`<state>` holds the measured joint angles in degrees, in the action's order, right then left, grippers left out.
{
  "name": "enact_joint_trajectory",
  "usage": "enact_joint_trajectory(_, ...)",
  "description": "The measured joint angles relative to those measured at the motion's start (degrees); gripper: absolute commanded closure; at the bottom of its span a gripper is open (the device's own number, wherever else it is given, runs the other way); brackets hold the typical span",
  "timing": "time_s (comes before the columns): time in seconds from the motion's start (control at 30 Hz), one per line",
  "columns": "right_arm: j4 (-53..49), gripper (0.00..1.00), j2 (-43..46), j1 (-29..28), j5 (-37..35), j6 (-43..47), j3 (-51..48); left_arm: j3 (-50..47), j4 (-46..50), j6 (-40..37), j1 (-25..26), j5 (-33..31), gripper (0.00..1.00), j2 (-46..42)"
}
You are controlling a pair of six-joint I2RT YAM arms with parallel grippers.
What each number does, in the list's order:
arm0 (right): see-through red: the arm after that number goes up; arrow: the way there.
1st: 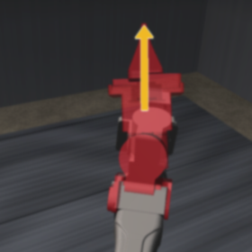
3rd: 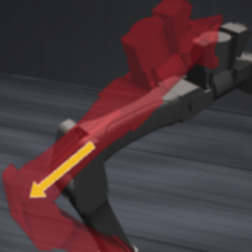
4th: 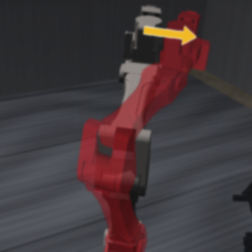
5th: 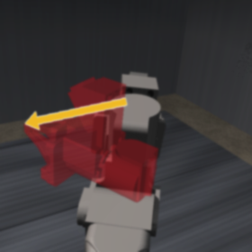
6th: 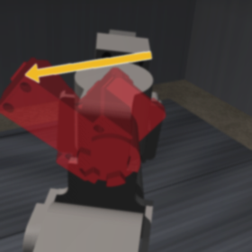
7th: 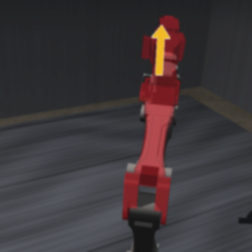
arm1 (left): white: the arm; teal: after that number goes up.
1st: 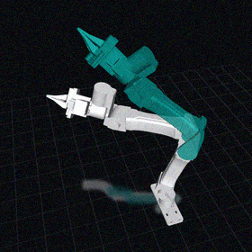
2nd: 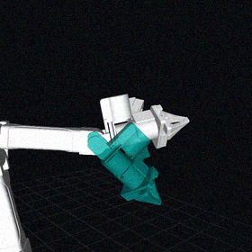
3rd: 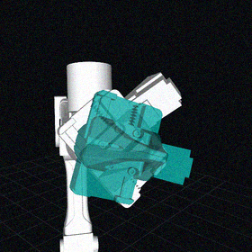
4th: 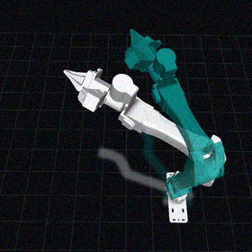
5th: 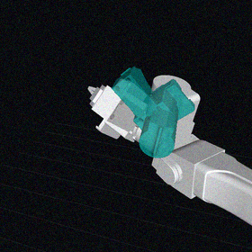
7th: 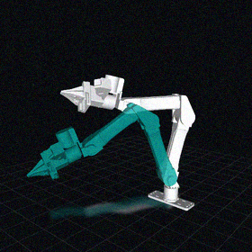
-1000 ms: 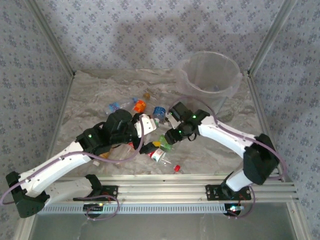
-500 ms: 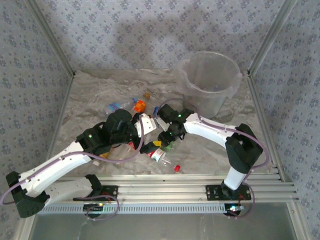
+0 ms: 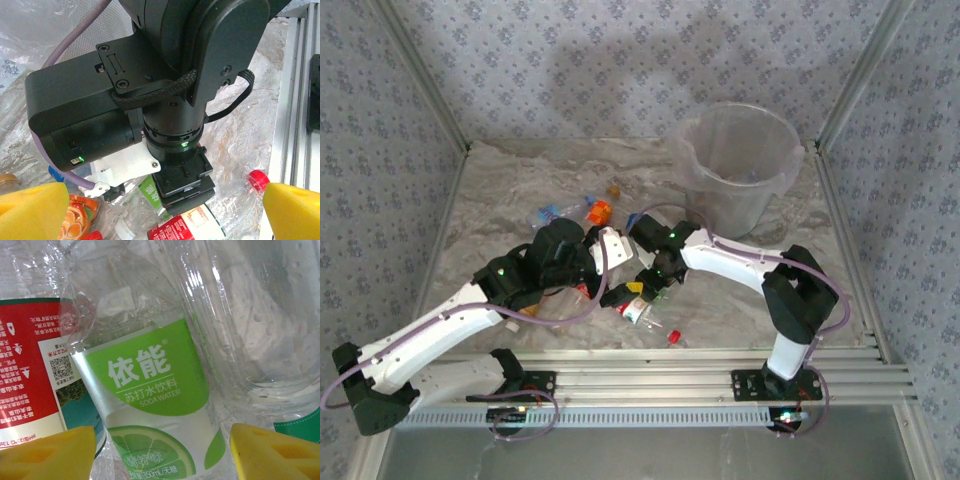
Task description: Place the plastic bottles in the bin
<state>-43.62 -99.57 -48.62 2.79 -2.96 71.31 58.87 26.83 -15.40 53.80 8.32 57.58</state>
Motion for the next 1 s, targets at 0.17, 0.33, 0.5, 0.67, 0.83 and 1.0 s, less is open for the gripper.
enact_joint_trajectory(0.17, -0.2, 0.24, -0.3, -0.2, 0.1, 0.8, 0.0, 0.0, 0.0, 0.0, 0.0, 0.0, 0.00, 0.3)
enact_joint_trajectory(0.33, -0.6, 0.24, -1.2, -0.2, 0.2, 0.9, 0.0, 0.0, 0.0, 0.0, 0.0, 0.0, 0.00, 0.3)
enact_joint_trajectory(0.5, -0.6, 0.24, -2.3, -0.2, 0.2, 0.9, 0.0, 0.0, 0.0, 0.0, 0.0, 0.1, 0.00, 0.3)
enact_joint_trajectory(0.67, -0.6, 0.24, -3.2, -0.2, 0.2, 1.0, 0.1, 0.0, 0.0, 0.0, 0.0, 0.2, 0.00, 0.3)
enact_joint_trajectory(0.83, -0.5, 0.27, -3.5, -0.2, 0.2, 1.1, 0.1, 0.0, 0.0, 0.0, 0.0, 0.2, 0.01, 0.3)
enact_joint_trajectory(1.0, -0.5, 0.31, -3.6, -0.2, 0.1, 1.2, 0.1, 0.0, 0.0, 0.0, 0.0, 0.2, 0.00, 0.3)
